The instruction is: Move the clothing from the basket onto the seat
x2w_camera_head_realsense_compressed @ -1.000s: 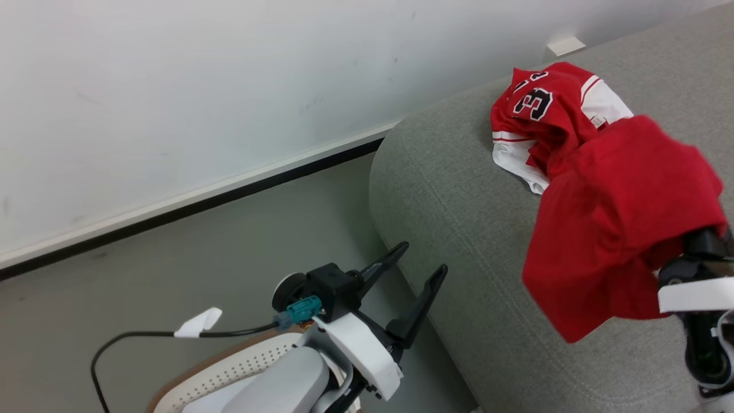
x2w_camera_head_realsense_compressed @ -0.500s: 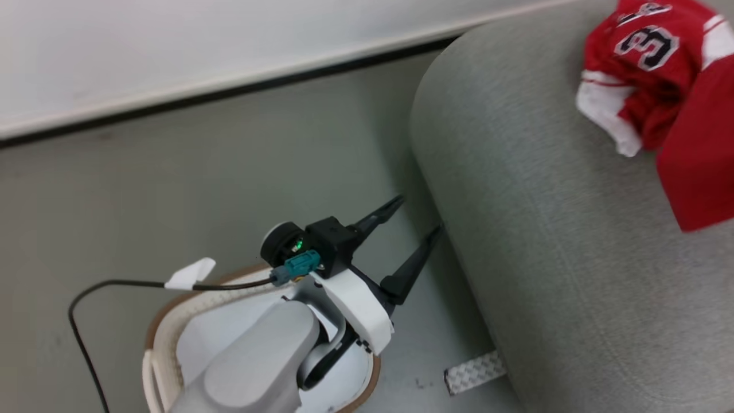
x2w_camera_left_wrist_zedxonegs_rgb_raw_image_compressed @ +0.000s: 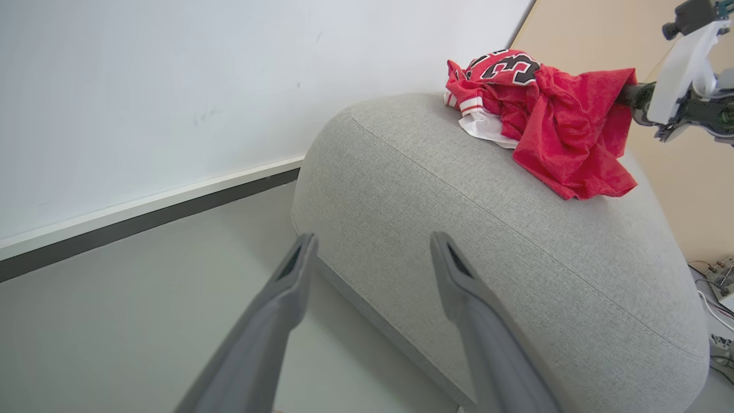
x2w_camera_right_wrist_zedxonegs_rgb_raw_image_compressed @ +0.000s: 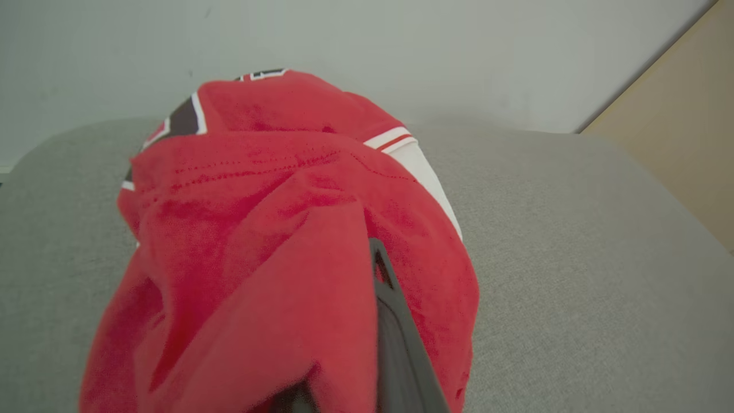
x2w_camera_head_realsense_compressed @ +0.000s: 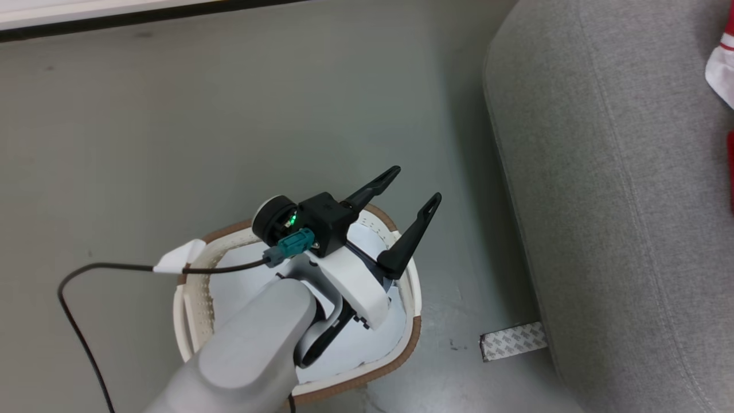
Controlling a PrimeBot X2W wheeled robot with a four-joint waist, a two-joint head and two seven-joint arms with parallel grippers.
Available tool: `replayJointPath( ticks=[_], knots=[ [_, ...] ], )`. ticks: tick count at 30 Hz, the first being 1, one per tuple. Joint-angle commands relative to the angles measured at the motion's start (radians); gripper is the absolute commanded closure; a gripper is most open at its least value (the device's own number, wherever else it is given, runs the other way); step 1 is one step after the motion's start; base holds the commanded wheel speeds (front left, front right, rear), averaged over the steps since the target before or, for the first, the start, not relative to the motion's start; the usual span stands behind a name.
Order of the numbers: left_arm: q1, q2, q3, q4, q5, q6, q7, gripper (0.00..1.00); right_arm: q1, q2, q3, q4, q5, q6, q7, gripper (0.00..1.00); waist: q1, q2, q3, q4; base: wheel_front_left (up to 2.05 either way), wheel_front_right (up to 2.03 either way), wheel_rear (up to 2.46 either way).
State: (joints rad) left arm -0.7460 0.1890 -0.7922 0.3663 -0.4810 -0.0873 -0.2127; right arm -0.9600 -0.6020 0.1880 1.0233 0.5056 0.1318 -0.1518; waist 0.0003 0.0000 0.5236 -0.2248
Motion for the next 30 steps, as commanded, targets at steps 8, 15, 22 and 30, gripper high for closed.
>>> replayJointPath(
  ticks=[8,15,22,30],
  knots=[
    [0.014,-0.006,0.011,0.04,-0.013,0.007,-0.028,0.0,-0.028,0.005,0.103,0.08,0.081,-0.002,0.194,0.41,-0.0003,0.0,-0.031,0.014,0.0,0.0,0.0],
    [0.052,-0.006,0.024,0.074,-0.034,0.005,-0.04,0.0,0.016,-0.001,0.201,0.047,0.122,-0.002,0.201,0.0,-0.0003,0.0,-0.131,-0.009,0.0,0.0,0.0],
    [0.133,0.005,0.062,0.096,-0.07,0.009,-0.051,0.0,0.095,-0.048,0.335,-0.039,0.184,-0.002,0.274,0.0,-0.0003,0.0,-0.296,-0.029,0.0,0.0,0.0],
    [0.208,0.045,0.143,0.064,-0.092,0.034,-0.052,0.0,0.175,-0.148,0.412,-0.266,0.303,-0.002,0.259,0.0,-0.0003,0.0,-0.438,-0.013,0.0,0.0,0.0]
  ],
)
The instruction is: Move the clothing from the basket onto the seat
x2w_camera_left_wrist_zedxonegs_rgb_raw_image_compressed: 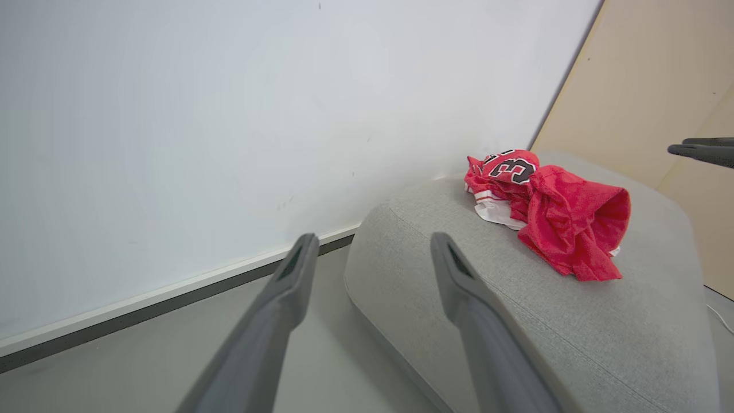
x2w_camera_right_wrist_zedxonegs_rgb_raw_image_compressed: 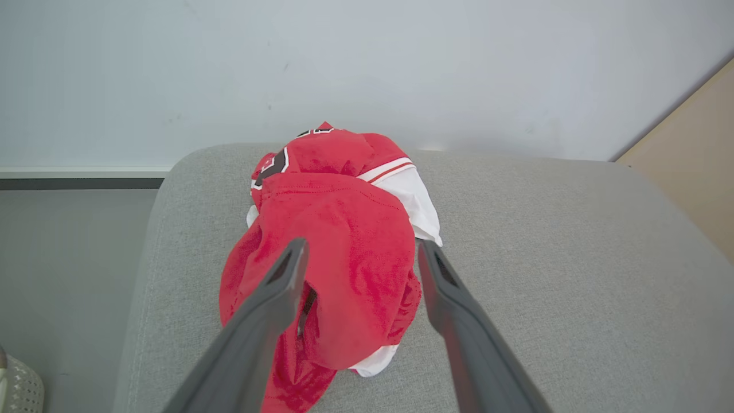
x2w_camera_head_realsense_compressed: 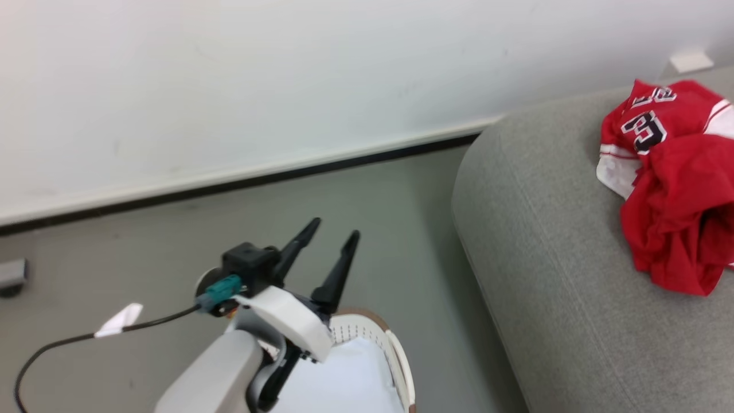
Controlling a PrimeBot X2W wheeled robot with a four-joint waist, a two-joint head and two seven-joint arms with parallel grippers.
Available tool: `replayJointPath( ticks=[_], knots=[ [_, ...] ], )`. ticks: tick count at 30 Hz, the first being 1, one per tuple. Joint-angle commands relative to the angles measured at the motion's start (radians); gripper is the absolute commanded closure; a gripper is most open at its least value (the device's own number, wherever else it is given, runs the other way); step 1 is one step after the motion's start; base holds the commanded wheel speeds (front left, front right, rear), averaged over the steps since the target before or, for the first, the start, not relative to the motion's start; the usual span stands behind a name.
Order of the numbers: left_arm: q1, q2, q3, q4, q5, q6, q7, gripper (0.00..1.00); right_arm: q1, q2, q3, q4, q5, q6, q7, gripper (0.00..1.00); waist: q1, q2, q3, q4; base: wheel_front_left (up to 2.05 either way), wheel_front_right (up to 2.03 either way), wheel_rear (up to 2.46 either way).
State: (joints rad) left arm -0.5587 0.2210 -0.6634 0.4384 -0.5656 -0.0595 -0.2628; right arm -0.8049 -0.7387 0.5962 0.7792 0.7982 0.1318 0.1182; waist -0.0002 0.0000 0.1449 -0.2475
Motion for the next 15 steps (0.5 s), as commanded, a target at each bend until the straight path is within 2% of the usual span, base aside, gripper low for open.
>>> replayJointPath(
  ticks=[1,5,7,12,15],
  knots=[
    [0.031,0.017,0.029,-0.018,-0.01,0.01,-0.002,0.0,0.029,-0.019,0.002,-0.048,0.026,-0.002,-0.022,0.0,0.0002,0.0,-0.076,0.017,0.0,0.0,0.0],
    [0.081,0.04,0.104,-0.059,-0.018,0.037,-0.002,0.0,0.064,-0.022,-0.012,-0.157,0.062,-0.002,-0.075,0.0,0.0002,0.0,-0.129,0.048,0.0,0.0,0.0],
    [0.108,0.046,0.149,-0.085,-0.025,0.051,-0.002,0.0,0.084,-0.025,-0.023,-0.198,0.038,-0.002,-0.12,0.0,0.0002,0.0,-0.148,0.07,0.0,0.0,0.0],
    [0.185,0.066,0.265,-0.141,-0.021,0.085,-0.002,0.0,0.151,0.038,-0.117,-0.261,0.01,-0.002,-0.264,0.0,0.0002,0.0,-0.171,0.114,0.0,0.0,0.0],
    [0.237,0.06,0.332,-0.17,-0.006,0.106,-0.002,0.0,0.204,0.103,-0.176,-0.285,-0.027,-0.002,-0.328,0.0,0.0002,0.0,-0.176,0.135,0.0,0.0,0.0]
  ],
)
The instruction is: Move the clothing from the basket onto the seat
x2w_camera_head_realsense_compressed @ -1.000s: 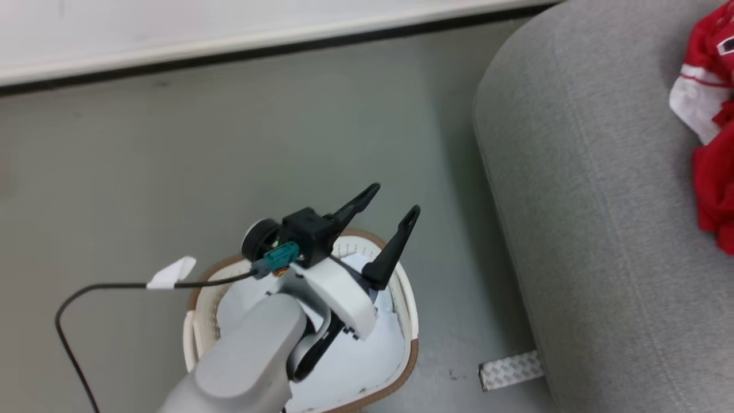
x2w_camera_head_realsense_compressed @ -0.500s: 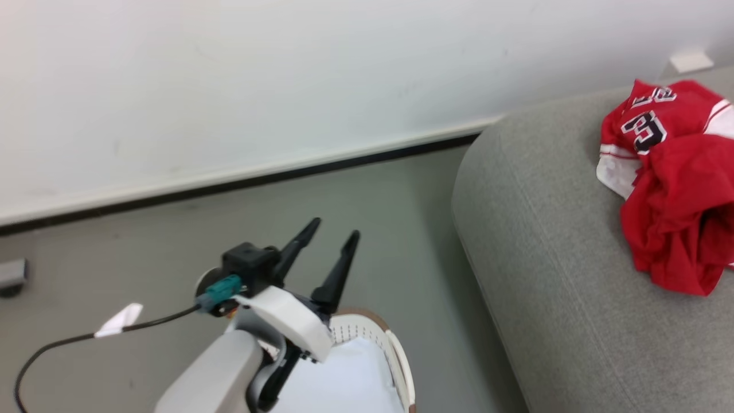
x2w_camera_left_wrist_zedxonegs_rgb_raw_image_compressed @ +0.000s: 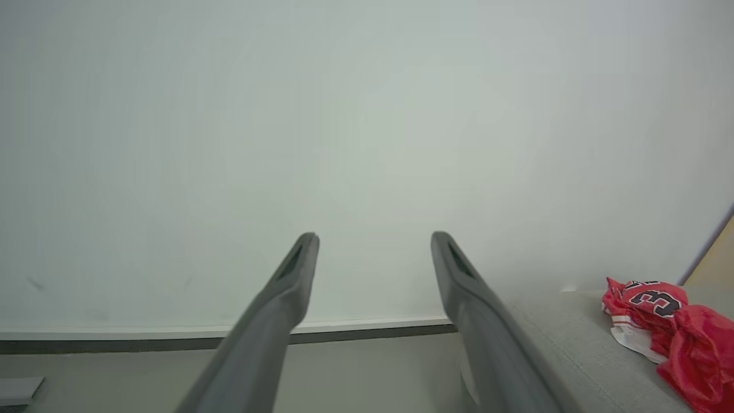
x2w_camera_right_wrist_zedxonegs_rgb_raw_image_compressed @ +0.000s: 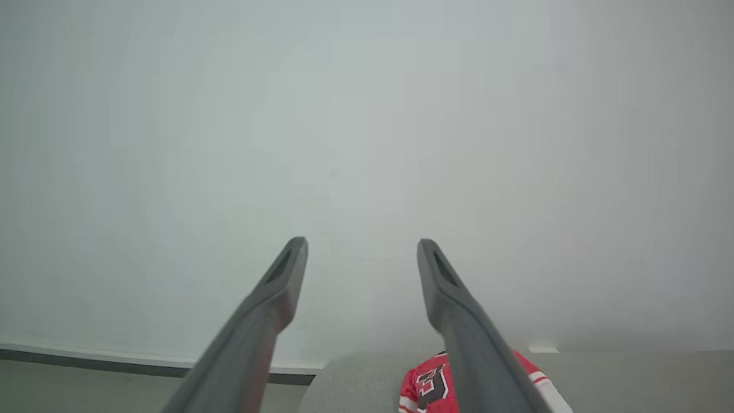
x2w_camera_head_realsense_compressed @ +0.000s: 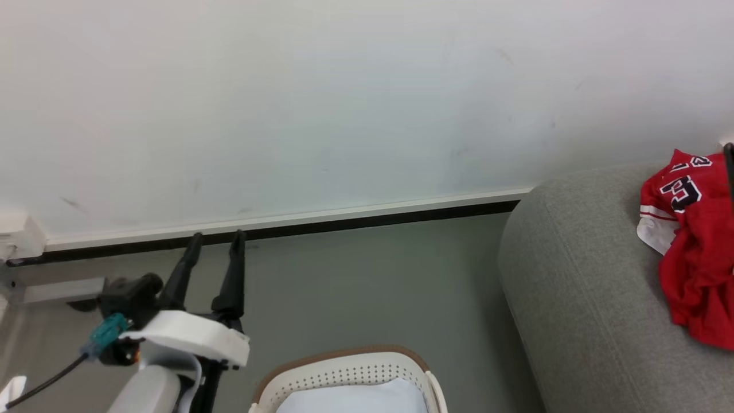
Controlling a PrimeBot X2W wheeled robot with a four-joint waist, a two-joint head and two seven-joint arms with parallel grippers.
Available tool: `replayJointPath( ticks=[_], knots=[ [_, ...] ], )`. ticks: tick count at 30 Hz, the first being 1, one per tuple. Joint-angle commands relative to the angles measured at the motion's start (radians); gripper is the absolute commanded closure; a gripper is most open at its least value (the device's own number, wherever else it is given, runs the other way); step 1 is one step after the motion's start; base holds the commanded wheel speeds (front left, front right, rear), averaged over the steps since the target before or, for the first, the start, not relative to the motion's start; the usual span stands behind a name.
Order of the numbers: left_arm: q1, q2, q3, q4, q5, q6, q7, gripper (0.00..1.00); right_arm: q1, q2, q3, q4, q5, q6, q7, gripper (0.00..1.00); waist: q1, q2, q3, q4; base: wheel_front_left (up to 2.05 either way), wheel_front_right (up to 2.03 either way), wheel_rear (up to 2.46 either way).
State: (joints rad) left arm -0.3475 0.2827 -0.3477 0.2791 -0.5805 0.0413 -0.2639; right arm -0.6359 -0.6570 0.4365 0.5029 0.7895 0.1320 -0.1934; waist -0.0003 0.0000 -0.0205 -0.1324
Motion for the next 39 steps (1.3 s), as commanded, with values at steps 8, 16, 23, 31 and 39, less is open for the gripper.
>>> replayJointPath(
  ticks=[8,16,23,31,39],
  knots=[
    [0.161,-0.072,0.175,-0.046,0.062,0.025,-0.001,0.0,0.242,0.209,-0.17,-0.083,-0.125,-0.002,-0.07,0.0,0.0003,0.0,-0.014,0.077,0.0,0.0,0.0],
    [0.247,-0.171,0.294,-0.018,0.179,-0.023,-0.001,0.0,0.432,0.386,-0.292,-0.202,-0.288,-0.002,-0.072,0.0,0.0003,0.0,-0.013,0.088,0.0,0.0,0.0],
    [0.278,-0.209,0.35,0.003,0.248,-0.069,-0.001,0.0,0.483,0.466,-0.289,-0.219,-0.333,-0.002,-0.072,0.0,0.0003,0.0,-0.005,0.07,0.0,0.0,0.0],
    [0.269,-0.228,0.361,0.024,0.304,-0.102,-0.001,0.0,0.466,0.501,-0.243,-0.2,-0.346,-0.002,-0.072,0.0,0.0003,0.0,0.007,0.071,0.0,0.0,0.0],
    [0.254,-0.231,0.358,0.022,0.312,-0.105,-0.001,0.0,0.452,0.495,-0.224,-0.188,-0.333,-0.002,-0.072,0.0,0.0003,0.0,0.011,0.075,0.0,0.0,0.0]
  ],
)
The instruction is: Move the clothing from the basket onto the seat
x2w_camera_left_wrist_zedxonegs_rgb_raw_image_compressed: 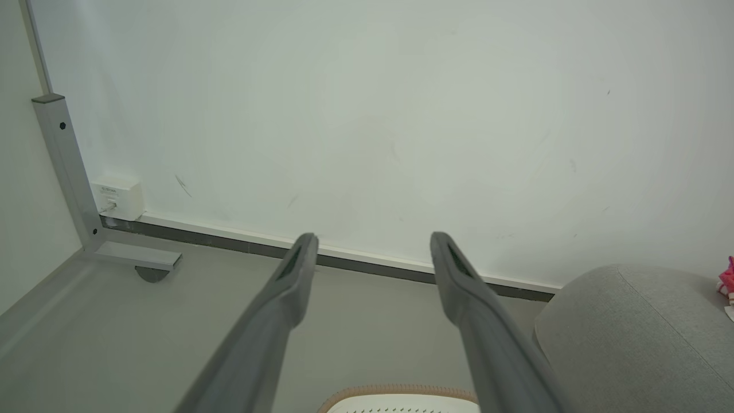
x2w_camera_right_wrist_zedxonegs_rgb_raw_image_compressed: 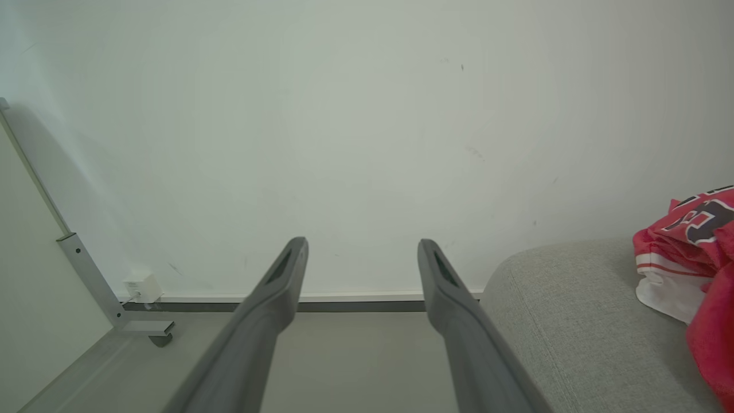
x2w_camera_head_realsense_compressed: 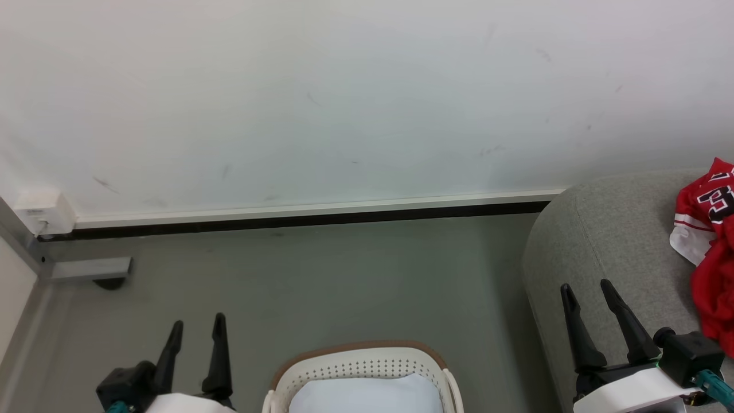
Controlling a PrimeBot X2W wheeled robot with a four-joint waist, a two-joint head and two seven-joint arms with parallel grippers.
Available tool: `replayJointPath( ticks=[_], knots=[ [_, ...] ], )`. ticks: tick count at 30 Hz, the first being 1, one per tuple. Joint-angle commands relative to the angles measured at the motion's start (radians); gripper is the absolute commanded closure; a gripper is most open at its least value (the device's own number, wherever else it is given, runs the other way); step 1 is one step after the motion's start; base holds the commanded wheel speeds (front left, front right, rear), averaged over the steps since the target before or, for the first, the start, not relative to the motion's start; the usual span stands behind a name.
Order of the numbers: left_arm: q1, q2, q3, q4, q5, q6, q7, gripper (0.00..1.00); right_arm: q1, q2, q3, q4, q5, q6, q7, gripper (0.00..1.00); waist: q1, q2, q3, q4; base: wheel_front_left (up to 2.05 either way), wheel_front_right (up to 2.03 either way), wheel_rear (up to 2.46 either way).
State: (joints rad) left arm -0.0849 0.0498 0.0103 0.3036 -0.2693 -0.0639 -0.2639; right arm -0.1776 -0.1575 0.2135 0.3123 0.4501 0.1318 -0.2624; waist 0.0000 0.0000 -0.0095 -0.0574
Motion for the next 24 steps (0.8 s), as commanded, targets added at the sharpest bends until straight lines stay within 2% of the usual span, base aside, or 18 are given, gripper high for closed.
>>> replayJointPath(
  ticks=[1,12,13,16,24],
  knots=[
    [-0.009,0.002,-0.001,-0.005,0.003,0.003,-0.001,0.0,-0.007,-0.005,0.0,0.003,0.008,-0.002,-0.003,0.0,0.0,0.0,0.0,0.0,0.0,0.0,0.0],
    [-0.01,0.002,-0.005,0.002,-0.004,0.007,-0.001,0.0,-0.012,-0.005,0.007,0.007,0.014,-0.002,-0.003,0.0,0.0,0.0,-0.001,-0.004,0.0,0.0,0.0],
    [-0.004,0.0,-0.008,0.002,-0.003,0.008,0.0,1.0,-0.004,0.0,0.007,0.005,0.009,0.0,0.0,1.0,0.0,0.0,-0.001,-0.004,0.0,0.0,0.0],
    [0.009,-0.004,-0.01,0.025,-0.008,0.009,0.005,1.0,0.016,0.005,0.008,0.022,0.014,0.0,0.004,1.0,0.0001,0.0,-0.001,-0.004,0.0,0.0,0.0],
    [-0.002,-0.004,0.01,0.023,-0.155,0.0,0.052,1.0,0.021,0.016,-0.028,0.011,0.142,0.0,0.044,1.0,0.0001,0.0,0.0,0.0,0.0,0.0,0.0]
  ],
)
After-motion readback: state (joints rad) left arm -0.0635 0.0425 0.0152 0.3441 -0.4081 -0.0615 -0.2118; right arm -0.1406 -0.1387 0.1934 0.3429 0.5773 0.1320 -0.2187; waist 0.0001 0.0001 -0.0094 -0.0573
